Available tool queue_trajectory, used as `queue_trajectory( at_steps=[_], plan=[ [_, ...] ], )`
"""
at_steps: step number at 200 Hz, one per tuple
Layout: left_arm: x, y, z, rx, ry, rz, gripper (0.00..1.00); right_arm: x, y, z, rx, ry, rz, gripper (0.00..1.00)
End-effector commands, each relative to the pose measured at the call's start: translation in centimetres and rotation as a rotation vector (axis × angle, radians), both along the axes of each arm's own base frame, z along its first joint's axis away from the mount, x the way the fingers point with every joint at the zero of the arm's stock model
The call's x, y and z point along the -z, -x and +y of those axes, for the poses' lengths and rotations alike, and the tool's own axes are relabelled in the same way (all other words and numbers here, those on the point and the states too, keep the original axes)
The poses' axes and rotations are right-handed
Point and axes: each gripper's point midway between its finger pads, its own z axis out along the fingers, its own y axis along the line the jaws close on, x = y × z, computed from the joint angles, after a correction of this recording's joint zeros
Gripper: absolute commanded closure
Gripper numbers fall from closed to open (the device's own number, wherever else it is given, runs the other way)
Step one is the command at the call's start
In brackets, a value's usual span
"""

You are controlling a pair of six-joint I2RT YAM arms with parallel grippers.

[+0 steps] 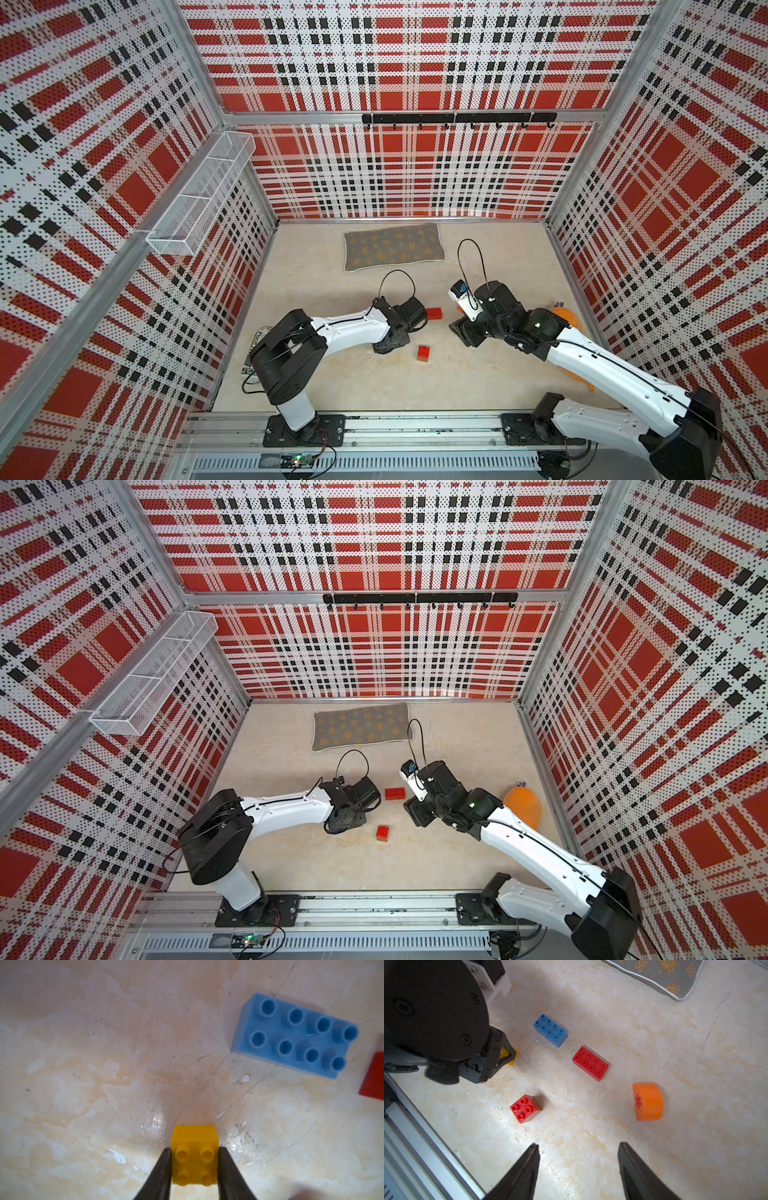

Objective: Assemble an ice cream with lego
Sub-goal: Pick up the lego brick from the center of the board, then assemble the lego brick with the lego brick.

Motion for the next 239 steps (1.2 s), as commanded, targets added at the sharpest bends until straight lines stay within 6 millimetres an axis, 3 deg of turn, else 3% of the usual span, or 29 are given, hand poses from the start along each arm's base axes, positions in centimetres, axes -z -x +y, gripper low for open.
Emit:
queue_trajectory(
  at_steps=[1,34,87,121,153,181,239],
  plan=[
    [-2.0,-1.1,-1.3,0.119,-0.014,-0.051,0.70,-0.3,-0.5,-1.3,0.061,0.022,-0.031,0.34],
    [-4.9,-1.0,-2.5,0.283,-0.056,-0.065,0.71,-0.3,-1.9,-3.2,0.152,0.016,-0.024,0.34],
    [-9.3,0.6,-6.5,0.512,0.040,-0.086,0.70,-0.1,-3.9,-6.4,0.287,0.000,-0.003,0.34],
    [-9.0,2.8,-9.1,0.640,0.045,-0.061,0.70,0.1,-4.7,-8.1,0.354,-0.007,0.014,0.34],
    [-7.5,4.3,-11.1,0.718,0.007,-0.026,0.70,0.2,-5.3,-9.3,0.400,-0.024,0.023,0.34],
    [-6.3,4.8,-11.6,0.737,-0.025,0.001,0.70,0.3,-5.4,-9.7,0.413,-0.027,0.028,0.35],
    [-6.0,4.6,-11.0,0.684,-0.037,-0.008,0.70,0.5,-5.3,-9.6,0.409,-0.030,0.034,0.34]
  ],
)
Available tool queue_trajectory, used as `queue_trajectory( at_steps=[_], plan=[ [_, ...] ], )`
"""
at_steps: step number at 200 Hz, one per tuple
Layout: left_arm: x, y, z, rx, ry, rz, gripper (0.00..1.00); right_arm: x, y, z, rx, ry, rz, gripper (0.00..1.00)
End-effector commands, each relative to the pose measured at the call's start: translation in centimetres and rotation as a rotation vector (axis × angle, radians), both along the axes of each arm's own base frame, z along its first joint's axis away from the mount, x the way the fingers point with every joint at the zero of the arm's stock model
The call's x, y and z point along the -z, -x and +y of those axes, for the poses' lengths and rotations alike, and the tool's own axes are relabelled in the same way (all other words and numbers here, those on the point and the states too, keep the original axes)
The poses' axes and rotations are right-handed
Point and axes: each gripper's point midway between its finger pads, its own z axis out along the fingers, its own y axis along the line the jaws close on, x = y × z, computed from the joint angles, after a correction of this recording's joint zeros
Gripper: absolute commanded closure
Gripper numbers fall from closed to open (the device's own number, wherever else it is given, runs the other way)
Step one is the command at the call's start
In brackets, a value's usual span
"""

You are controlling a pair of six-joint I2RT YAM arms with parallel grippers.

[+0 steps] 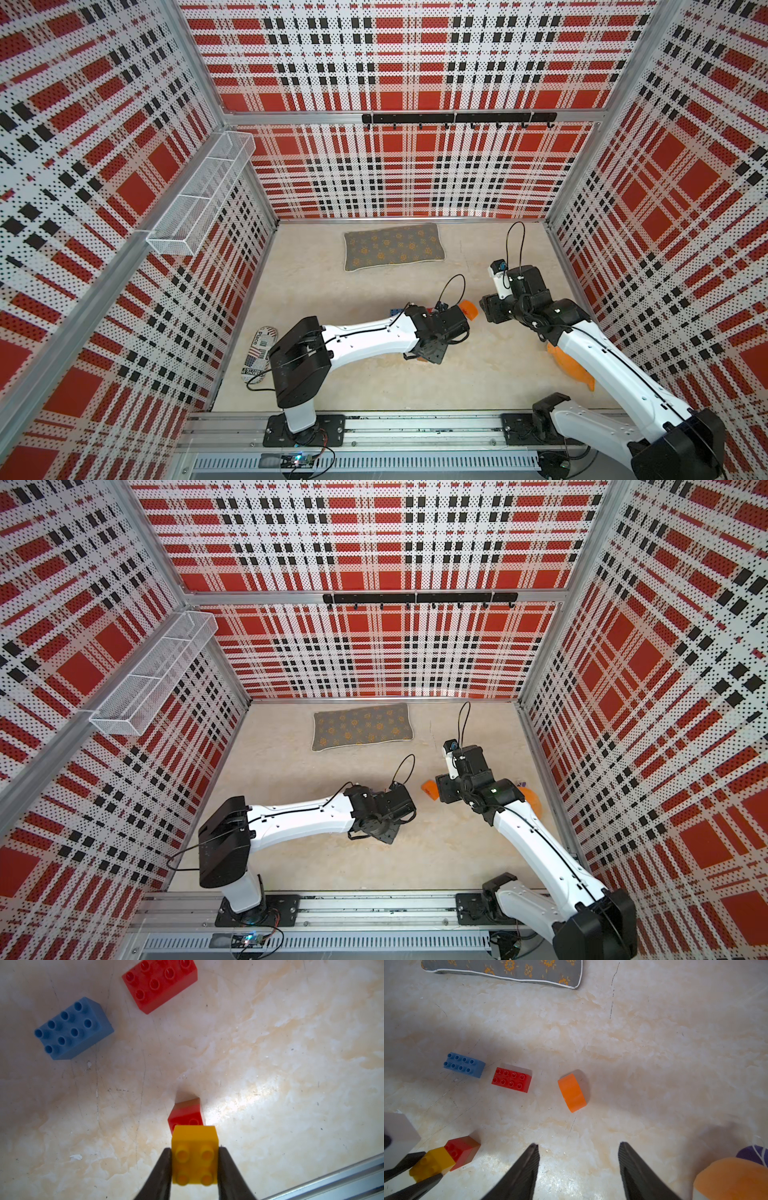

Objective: Assemble an ice cream with lego
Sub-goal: Assemble the lego brick with the lego brick.

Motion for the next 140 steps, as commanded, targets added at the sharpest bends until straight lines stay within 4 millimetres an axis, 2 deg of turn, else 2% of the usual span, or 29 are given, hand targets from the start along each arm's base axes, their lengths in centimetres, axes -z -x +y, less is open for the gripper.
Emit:
queue_trajectory(
  at_steps=[1,45,96,140],
  plan=[
    [-0.6,-0.3,0.1,-0.024,0.000,-0.023,0.70,0.6,0.2,-0.1,0.007,-0.007,0.019,0.34],
    [-0.4,-0.8,0.2,-0.079,0.032,-0.033,0.70,0.6,0.3,-0.1,0.005,-0.011,0.021,0.34],
    [0.1,-1.2,1.2,-0.150,0.060,-0.034,0.71,0.7,0.3,0.0,0.002,-0.014,0.024,0.34],
    [0.1,-1.4,1.0,-0.171,0.089,-0.040,0.71,0.7,0.4,0.2,-0.005,-0.019,0.025,0.34]
  ],
)
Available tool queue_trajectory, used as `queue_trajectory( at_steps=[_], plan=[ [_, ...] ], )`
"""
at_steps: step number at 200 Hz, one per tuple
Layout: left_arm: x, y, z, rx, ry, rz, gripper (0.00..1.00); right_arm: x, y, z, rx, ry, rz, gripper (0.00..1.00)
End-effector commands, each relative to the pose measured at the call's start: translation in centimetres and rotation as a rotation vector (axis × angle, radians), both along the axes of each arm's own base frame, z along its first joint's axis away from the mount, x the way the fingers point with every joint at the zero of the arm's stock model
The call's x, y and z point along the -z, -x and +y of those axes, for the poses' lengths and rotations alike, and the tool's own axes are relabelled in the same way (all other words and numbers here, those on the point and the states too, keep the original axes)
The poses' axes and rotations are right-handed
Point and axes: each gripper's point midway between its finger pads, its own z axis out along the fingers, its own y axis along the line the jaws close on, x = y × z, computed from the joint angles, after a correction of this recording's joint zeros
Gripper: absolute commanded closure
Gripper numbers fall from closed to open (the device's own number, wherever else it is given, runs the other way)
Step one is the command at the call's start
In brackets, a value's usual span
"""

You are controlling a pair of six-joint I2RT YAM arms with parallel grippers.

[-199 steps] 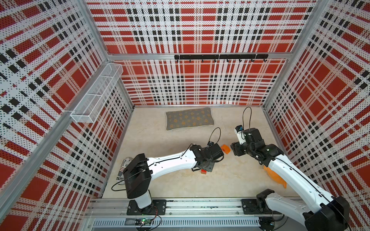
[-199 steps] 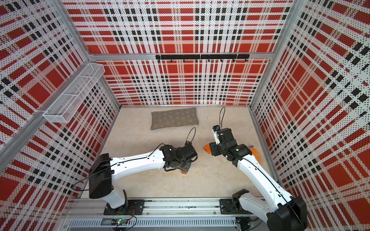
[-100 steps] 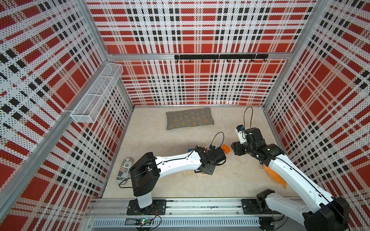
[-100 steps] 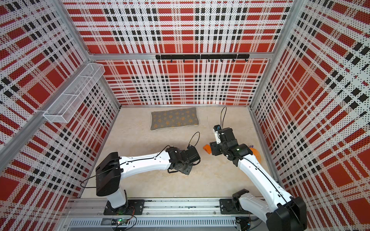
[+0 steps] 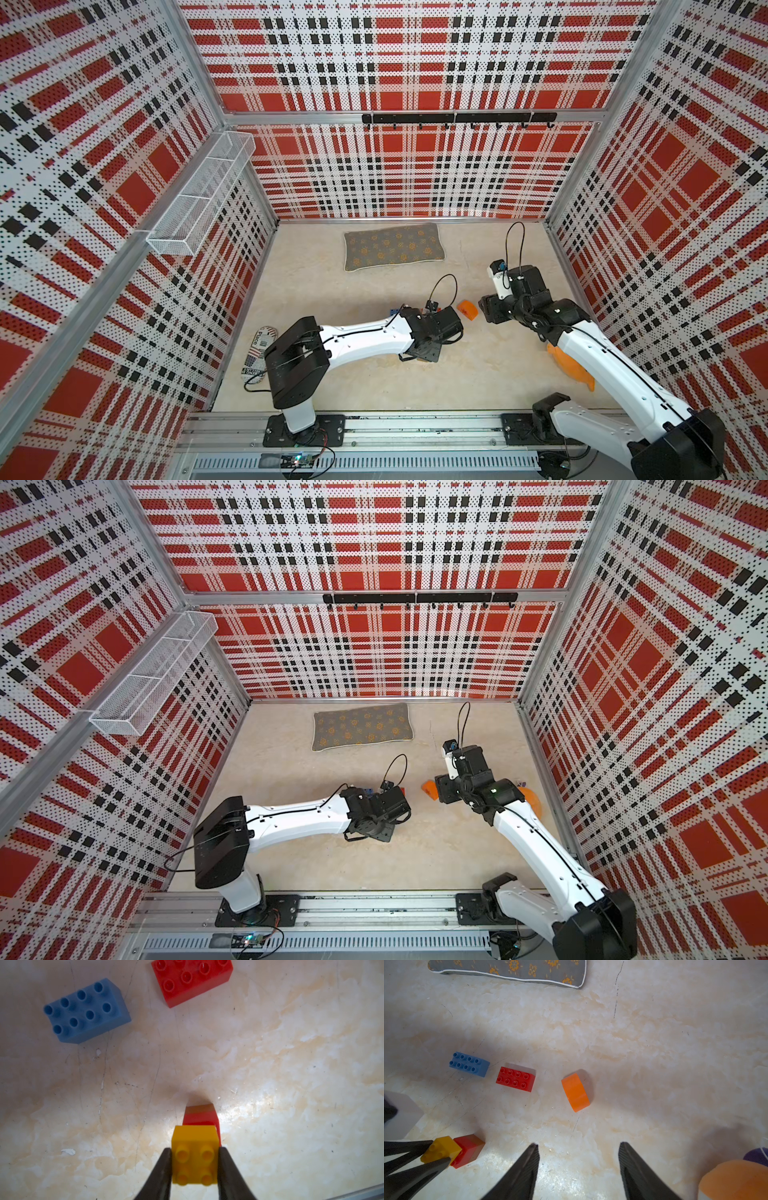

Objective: Assemble an ice cream with lego
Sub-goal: Assemble the lego brick with the lego brick.

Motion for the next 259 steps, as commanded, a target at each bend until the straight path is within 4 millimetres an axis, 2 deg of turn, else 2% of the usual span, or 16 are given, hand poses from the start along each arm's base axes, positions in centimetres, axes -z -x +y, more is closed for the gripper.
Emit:
queue_trajectory(
  at_steps=[1,65,171,259],
  plan=[
    [-0.9,-0.6,-0.3,-0.029,0.050,-0.032,0.71,0.7,0.2,-0.1,0.007,-0.005,0.020,0.34],
    [-1.0,-0.2,-1.2,-0.025,0.084,-0.005,0.71,0.7,0.2,0.0,0.002,-0.008,0.021,0.34],
    [0.5,0.3,-0.3,-0.036,0.049,0.019,0.71,0.9,0.3,0.2,-0.005,-0.015,0.028,0.34],
    [0.1,0.8,-0.4,-0.037,0.053,0.022,0.71,1.0,0.3,0.2,-0.009,-0.017,0.031,0.34]
  ],
)
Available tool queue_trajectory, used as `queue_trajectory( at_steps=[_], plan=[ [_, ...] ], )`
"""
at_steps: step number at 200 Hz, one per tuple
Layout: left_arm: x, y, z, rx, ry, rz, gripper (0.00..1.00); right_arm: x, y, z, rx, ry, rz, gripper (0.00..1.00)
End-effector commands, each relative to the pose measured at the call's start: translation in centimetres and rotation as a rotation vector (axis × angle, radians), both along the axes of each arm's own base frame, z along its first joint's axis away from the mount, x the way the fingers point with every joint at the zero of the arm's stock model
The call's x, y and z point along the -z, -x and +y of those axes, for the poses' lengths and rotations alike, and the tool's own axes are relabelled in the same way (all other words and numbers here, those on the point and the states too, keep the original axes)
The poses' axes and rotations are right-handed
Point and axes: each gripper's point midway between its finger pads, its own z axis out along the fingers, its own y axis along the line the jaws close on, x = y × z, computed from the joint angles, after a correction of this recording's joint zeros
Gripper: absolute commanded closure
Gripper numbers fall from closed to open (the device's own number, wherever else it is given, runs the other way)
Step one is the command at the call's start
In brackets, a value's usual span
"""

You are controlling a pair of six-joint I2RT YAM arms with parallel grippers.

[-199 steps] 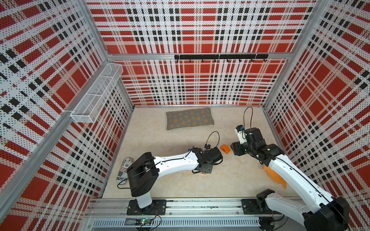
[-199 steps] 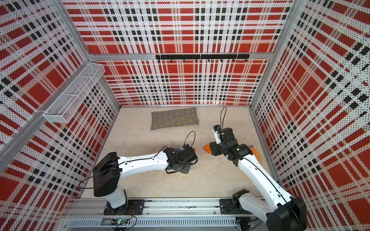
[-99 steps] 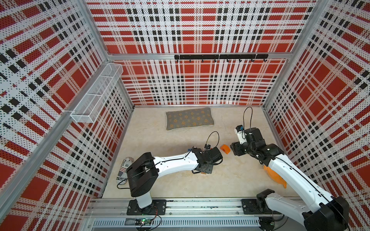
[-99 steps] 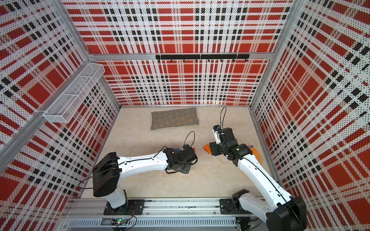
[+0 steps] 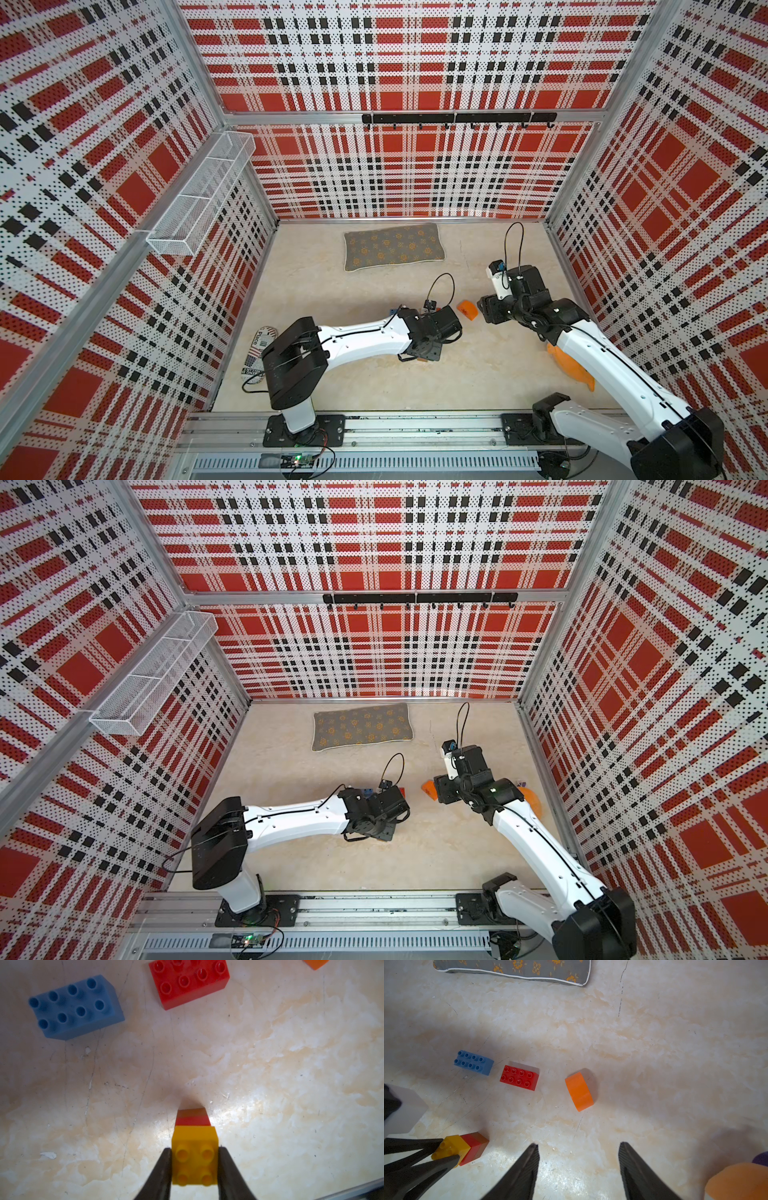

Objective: Assemble an ice cream with lego
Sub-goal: Assemble the lego brick with the lego brick.

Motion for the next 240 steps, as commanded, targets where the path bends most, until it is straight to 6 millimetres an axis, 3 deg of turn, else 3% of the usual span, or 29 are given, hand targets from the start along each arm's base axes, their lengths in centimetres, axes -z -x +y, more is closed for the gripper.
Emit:
queue_trajectory(
  at_steps=[1,35,159,240],
  plan=[
    [0.0,0.7,0.4,-0.002,-0.006,0.011,0.71,0.7,0.1,-0.2,0.008,-0.002,0.018,0.34],
    [-0.3,0.6,0.3,-0.002,-0.005,0.004,0.71,0.8,0.2,-0.2,0.007,-0.002,0.021,0.34],
    [1.8,1.0,1.4,0.041,-0.089,0.006,0.71,0.8,0.3,-0.1,0.007,-0.009,0.018,0.34],
    [4.6,1.4,2.8,0.077,-0.187,0.033,0.71,0.9,0.4,-0.1,0.006,-0.011,0.021,0.34]
  ],
)
